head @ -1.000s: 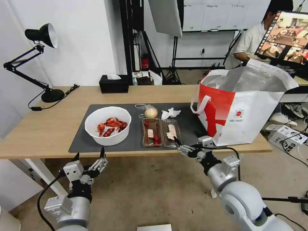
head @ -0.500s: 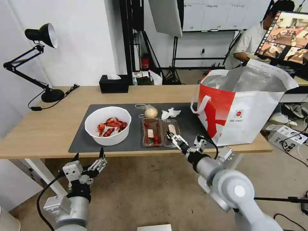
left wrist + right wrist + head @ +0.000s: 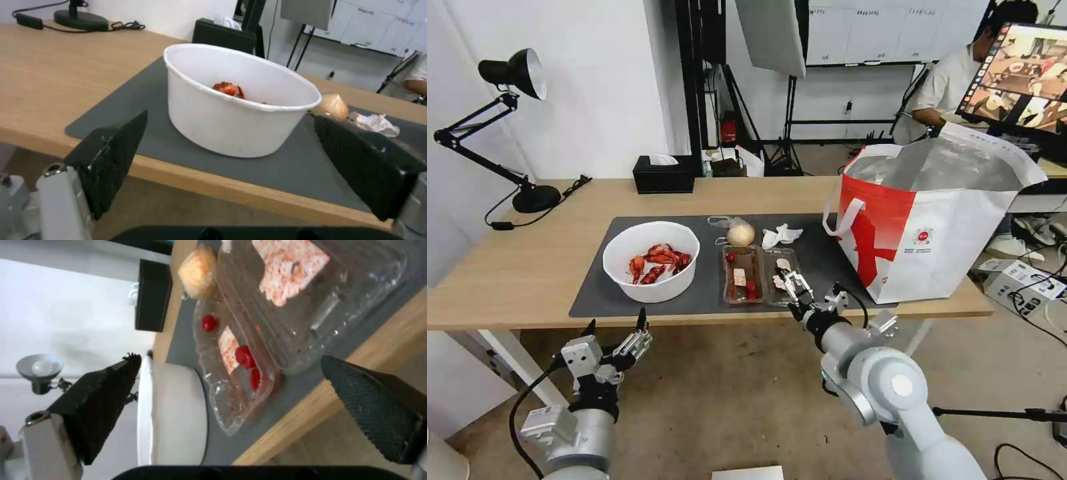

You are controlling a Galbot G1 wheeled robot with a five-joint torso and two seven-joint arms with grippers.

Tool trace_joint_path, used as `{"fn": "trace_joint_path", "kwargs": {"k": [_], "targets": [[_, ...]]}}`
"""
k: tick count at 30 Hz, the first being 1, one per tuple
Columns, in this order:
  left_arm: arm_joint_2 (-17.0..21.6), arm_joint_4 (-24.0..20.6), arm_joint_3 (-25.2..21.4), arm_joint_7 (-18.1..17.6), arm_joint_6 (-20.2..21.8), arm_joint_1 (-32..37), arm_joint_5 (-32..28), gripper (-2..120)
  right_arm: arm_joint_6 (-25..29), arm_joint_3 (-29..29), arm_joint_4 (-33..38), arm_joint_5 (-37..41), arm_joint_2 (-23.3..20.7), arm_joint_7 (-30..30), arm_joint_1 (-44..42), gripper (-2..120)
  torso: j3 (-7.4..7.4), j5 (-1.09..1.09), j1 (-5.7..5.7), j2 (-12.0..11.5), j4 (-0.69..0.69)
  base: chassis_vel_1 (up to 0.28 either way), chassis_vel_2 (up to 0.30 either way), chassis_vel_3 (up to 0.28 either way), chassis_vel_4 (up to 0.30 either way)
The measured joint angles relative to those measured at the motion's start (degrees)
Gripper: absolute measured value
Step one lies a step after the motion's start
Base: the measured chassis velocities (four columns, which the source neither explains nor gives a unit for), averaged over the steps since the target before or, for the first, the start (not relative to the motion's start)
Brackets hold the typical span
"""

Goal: Pick up the trash from the table and place it into the takeout bag.

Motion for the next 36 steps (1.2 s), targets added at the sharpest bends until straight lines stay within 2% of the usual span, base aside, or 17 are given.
{"fn": "trace_joint_path", "kwargs": {"k": [10,36], "targets": [[0.3,-0.74,-0.48,-0.15,-0.08,1.03,-0.44,100,0.43,-1.11,-1.99,-1.75,3.73,1.21,0.1,100,0.0,0.0,0.0,0.0,0.0,0.0,0.0,0.0,0.0],[-0.4,-1.21,-0.84,-0.2,-0.38,2.72,0.47,100,1.21,-1.08,-4.68,-2.62,6.49,4.48,2.81,100,0.0,0.01,0.0,0.0,0.0,0.0,0.0,0.0,0.0]]}}
